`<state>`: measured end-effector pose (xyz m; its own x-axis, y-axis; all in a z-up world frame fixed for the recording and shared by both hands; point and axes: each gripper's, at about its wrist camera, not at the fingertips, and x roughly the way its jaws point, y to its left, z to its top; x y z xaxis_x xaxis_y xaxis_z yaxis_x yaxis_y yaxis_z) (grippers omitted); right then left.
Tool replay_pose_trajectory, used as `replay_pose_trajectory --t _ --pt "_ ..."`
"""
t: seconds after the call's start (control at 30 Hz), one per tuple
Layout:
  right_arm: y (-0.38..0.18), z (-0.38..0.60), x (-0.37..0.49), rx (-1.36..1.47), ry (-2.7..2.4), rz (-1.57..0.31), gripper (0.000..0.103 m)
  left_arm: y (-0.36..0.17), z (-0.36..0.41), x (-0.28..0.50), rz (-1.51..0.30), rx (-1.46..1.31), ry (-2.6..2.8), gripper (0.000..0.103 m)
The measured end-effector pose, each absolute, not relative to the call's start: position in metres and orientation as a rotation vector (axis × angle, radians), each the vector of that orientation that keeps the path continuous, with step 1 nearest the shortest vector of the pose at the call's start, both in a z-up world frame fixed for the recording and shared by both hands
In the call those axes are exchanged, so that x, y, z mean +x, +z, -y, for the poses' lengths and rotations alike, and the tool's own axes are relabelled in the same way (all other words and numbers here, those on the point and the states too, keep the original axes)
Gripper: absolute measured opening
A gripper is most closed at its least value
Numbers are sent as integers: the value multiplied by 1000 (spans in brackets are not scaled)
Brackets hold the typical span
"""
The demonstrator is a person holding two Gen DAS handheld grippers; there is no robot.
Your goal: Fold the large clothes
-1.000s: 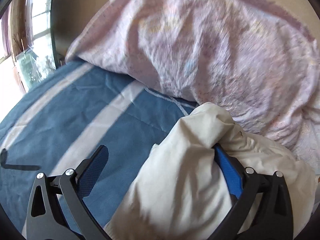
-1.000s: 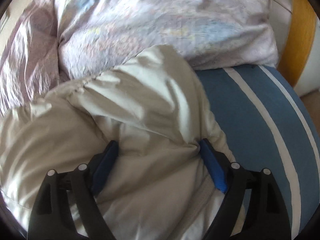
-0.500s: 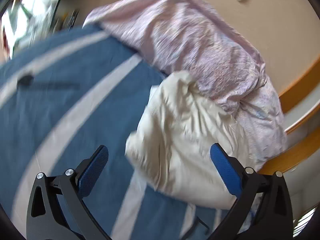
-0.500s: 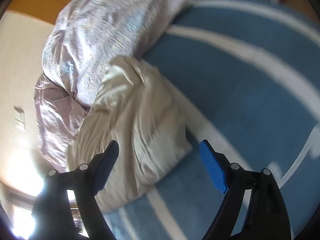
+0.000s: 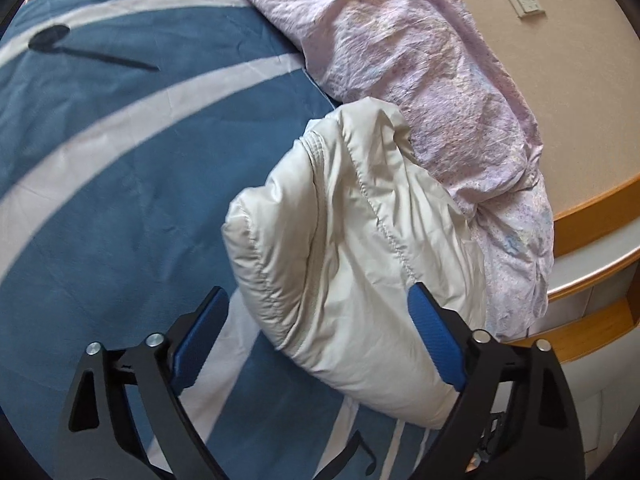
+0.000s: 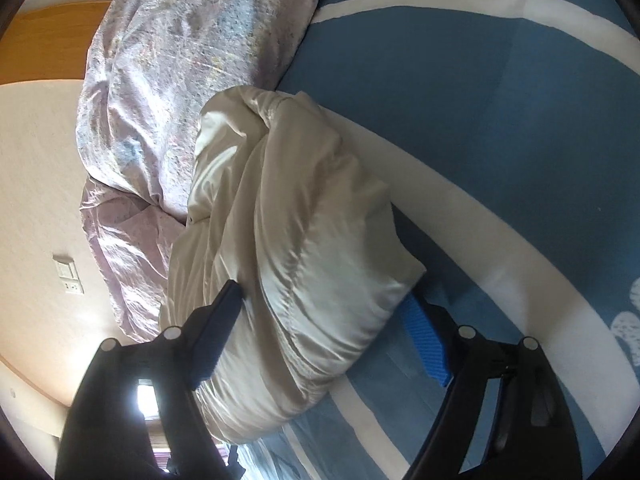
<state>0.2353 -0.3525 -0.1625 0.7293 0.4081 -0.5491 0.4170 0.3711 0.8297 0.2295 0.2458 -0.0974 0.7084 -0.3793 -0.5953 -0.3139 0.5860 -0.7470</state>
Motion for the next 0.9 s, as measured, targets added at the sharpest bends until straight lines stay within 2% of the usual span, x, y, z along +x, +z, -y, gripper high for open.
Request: replay_pose_trajectory --t 0.17,0.27,0.4,0.47,0.53,0.63,0.77,0.9 --pt "-164 353 238 1220 -3 -786 75 -105 -250 238 -794 -1032 -5 81" --pt "-165 352 239 1213 -3 -774 70 -111 -255 240 -781 -1081 10 73" --pt "-163 351 238 1184 -1 -760 60 -119 -261 240 -771 -1120 31 51" --pt "-158 349 237 1154 3 -743 49 -120 -262 240 -763 -1140 20 45" --pt "-151 346 237 1115 5 -729 42 -118 -261 239 -750 -1144 5 33" --pt "-138 341 236 1051 8 -708 34 -109 -262 239 -722 -1140 -23 21" --pt "-115 332 230 963 35 -666 28 -88 -264 236 -673 -1112 -71 16" --pt "-98 323 214 898 77 -647 26 -74 -271 223 -640 -1096 -92 15"
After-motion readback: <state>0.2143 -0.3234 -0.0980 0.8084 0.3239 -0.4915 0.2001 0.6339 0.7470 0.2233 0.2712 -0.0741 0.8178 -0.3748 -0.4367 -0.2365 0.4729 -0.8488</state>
